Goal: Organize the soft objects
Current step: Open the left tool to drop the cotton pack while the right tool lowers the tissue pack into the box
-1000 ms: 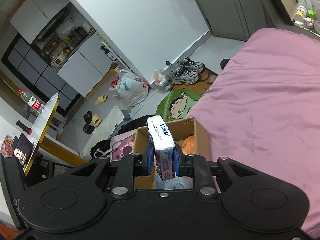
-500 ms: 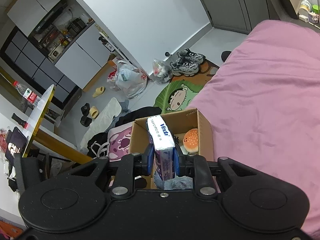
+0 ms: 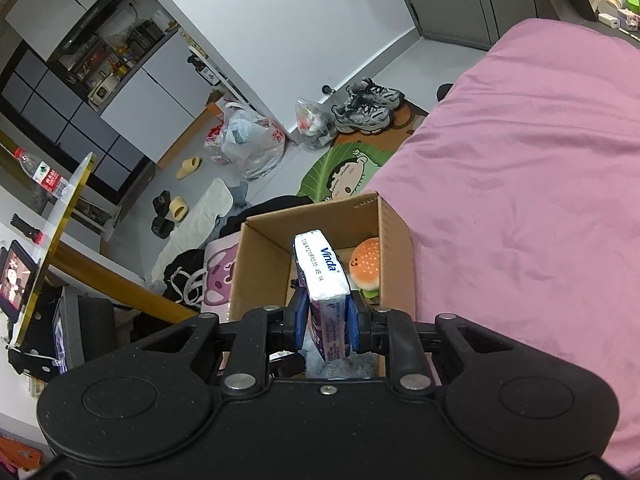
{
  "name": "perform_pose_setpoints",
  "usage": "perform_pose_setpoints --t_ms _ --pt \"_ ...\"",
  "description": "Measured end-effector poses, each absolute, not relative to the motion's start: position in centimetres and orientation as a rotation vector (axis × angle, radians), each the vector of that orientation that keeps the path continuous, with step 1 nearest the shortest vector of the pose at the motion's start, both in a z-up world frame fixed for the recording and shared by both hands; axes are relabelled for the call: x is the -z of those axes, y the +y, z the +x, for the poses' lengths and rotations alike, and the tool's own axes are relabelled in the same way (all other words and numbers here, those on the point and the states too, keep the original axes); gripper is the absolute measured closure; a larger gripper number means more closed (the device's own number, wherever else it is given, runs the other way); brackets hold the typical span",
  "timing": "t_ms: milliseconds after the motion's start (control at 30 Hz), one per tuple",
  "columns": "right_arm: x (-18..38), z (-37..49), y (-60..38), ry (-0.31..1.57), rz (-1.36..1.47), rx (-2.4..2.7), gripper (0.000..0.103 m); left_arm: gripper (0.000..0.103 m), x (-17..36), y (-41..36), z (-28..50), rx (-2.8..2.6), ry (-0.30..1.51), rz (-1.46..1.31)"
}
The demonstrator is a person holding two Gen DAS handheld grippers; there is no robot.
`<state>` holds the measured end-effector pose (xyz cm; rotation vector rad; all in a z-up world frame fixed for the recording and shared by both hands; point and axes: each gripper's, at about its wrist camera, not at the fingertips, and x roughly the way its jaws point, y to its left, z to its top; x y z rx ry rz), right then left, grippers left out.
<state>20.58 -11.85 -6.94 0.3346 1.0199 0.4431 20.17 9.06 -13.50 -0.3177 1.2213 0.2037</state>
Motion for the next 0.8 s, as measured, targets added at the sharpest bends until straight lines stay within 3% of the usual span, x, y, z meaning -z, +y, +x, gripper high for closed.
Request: perform_pose_setpoints --t_ms 367,800 --pt "7.6 21.7 -11.7 1.027 0.329 -0.437 0.082 0.053 13.9 9.2 21.0 -0.226 1.267 -0.345" --pt "7.4 22.9 -10.4 1.031 0.313 -0.458 0.082 0.046 11.5 10.4 21.1 -0.209 1.19 -0.393"
